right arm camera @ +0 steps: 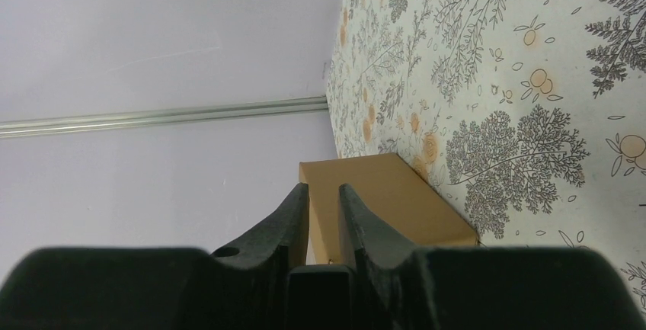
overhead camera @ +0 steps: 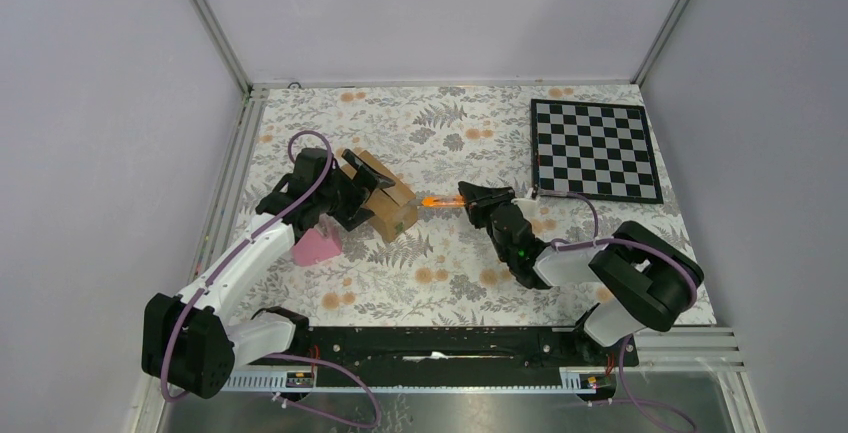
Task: Unpack the express box
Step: Cut the express box at the center of the board.
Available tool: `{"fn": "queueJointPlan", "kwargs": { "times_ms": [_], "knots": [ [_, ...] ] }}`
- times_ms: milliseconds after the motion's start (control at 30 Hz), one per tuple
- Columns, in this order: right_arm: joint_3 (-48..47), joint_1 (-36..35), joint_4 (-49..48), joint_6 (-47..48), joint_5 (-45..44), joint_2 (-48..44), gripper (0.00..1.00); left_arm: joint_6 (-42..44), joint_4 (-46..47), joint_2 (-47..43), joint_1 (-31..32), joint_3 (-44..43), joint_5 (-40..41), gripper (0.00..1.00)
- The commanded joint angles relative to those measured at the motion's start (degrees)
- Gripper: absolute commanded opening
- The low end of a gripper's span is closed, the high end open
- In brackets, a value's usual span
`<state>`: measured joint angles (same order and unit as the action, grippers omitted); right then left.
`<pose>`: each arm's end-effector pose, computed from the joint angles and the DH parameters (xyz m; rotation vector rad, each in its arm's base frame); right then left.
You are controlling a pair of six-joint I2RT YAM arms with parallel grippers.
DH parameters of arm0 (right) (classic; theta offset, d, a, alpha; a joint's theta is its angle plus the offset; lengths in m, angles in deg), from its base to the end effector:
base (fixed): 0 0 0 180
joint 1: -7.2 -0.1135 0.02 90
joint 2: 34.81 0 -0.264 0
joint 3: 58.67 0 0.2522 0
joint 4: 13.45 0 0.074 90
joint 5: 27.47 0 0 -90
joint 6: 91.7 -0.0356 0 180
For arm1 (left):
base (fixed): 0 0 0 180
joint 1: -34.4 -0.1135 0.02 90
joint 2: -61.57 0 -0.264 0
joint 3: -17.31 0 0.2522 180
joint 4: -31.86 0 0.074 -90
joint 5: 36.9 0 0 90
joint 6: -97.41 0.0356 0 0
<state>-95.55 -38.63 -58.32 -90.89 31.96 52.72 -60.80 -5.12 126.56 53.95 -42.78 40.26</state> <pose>0.2030 0.1830 0.1717 1.0704 1.4975 1.3056 0.2241 -0.0880 0.2586 -0.9184 2.3371 -0.9796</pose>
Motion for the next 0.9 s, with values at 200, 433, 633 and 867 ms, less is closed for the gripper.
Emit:
{"fn": "queueJointPlan", "kwargs": {
  "times_ms": [200,433,633,867],
  "knots": [
    [-0.4,-0.6,-4.9,0.0,-2.8,2.0,0.00,-0.4,2.1,-0.6,-0.3,0.5,-0.9,0.99],
    [-1.3,-0.7,-4.9,0.4,-2.7,2.6,0.00,-0.5,2.6,-0.7,-0.3,0.9,-1.2,0.99],
    [-2.0,-0.7,-5.6,0.4,-2.3,3.1,0.00,-0.5,2.7,-0.7,-0.3,1.0,-1.3,0.99],
    [-2.1,-0.8,-4.7,0.9,-2.4,2.0,0.00,-0.6,3.1,-0.7,-0.3,1.2,-1.5,0.99]
  ]
}}
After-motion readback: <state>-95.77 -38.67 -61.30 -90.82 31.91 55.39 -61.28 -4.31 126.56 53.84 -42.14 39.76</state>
